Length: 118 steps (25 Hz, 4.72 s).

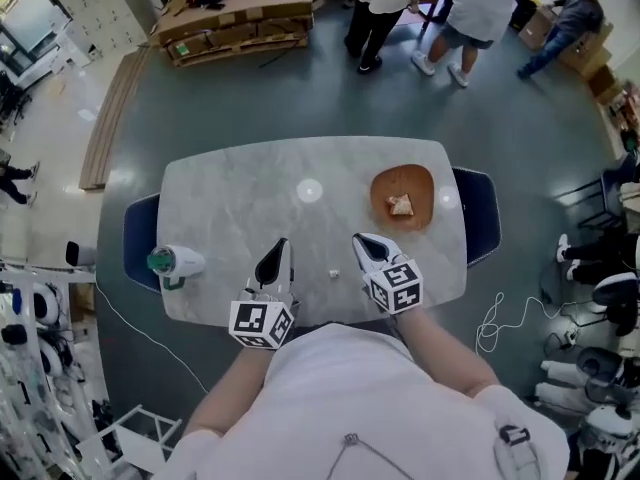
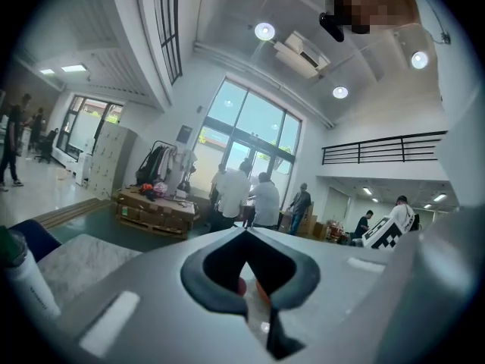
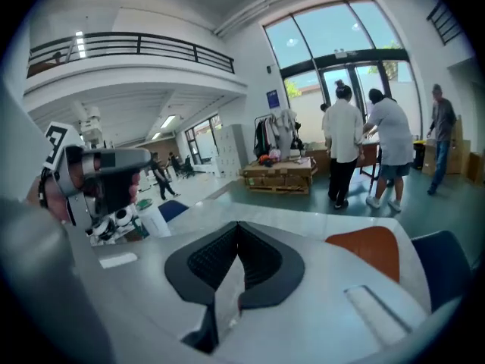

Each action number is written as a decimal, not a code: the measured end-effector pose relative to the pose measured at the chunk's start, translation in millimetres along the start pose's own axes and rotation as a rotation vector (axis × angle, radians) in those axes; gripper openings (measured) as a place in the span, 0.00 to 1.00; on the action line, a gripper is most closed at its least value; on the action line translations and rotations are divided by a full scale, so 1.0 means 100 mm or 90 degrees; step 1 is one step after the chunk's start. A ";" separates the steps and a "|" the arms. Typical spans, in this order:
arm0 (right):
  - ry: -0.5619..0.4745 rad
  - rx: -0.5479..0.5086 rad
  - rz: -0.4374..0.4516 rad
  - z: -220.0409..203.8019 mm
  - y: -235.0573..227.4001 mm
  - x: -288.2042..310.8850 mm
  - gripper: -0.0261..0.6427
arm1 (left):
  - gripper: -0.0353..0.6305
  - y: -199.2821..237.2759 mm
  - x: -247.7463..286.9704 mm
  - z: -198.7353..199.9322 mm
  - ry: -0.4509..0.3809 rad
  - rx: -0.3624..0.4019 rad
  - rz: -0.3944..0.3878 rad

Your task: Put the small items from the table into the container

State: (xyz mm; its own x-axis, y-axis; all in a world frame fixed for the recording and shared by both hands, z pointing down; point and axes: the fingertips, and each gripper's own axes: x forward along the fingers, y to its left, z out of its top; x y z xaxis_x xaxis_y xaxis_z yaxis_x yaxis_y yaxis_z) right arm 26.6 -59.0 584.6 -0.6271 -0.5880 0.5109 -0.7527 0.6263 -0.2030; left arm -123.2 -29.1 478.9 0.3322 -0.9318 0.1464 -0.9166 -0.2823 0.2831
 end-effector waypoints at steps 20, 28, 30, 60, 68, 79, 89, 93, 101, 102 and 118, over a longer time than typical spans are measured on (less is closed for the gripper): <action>0.479 -0.220 0.122 -2.88 0.24 1.35 0.53 | 0.06 1.21 -0.81 -0.86 0.110 -0.089 0.212; 0.482 -0.252 0.089 -2.89 0.21 1.44 0.31 | 0.06 1.27 -0.89 -0.84 0.101 -0.089 0.220; 0.463 -0.235 0.087 -2.74 0.24 1.39 0.31 | 0.06 1.25 -0.87 -0.79 0.096 -0.086 0.215; -0.161 0.032 -0.095 0.93 -0.16 -0.64 0.31 | 0.06 -0.35 0.67 0.37 -0.024 0.017 -0.117; -0.161 0.041 -0.096 0.88 -0.14 -0.64 0.31 | 0.06 -0.34 0.59 0.31 -0.012 0.025 -0.111; -0.107 0.077 -0.114 0.60 -0.44 -0.49 0.31 | 0.06 -0.29 0.59 0.22 0.005 0.032 -0.087; -0.008 0.133 -0.155 0.01 -0.96 -0.21 0.31 | 0.06 -0.18 0.68 -0.01 0.048 0.028 -0.050; 0.025 0.152 -0.167 -0.21 -1.18 -0.06 0.31 | 0.06 -0.21 0.76 -0.16 0.079 0.024 -0.046; 0.151 0.196 -0.223 -1.24 -1.93 0.44 0.31 | 0.06 -0.16 0.86 -0.69 0.155 0.013 -0.019; 0.166 0.201 -0.228 -1.35 -2.00 0.49 0.31 | 0.06 -0.16 0.85 -0.73 0.162 0.013 -0.014; 0.343 0.098 -0.216 -1.92 -2.22 1.02 0.31 | 0.06 0.07 0.70 -0.99 0.193 0.031 0.049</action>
State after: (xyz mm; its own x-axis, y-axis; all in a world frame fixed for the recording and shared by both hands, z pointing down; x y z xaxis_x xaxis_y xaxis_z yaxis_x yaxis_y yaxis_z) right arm 168.3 -159.3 841.9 -0.1917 -0.3759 0.9066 -0.9363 0.3470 -0.0541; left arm -84.6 -73.7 585.4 0.3058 -0.8426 0.4433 -0.9488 -0.2307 0.2159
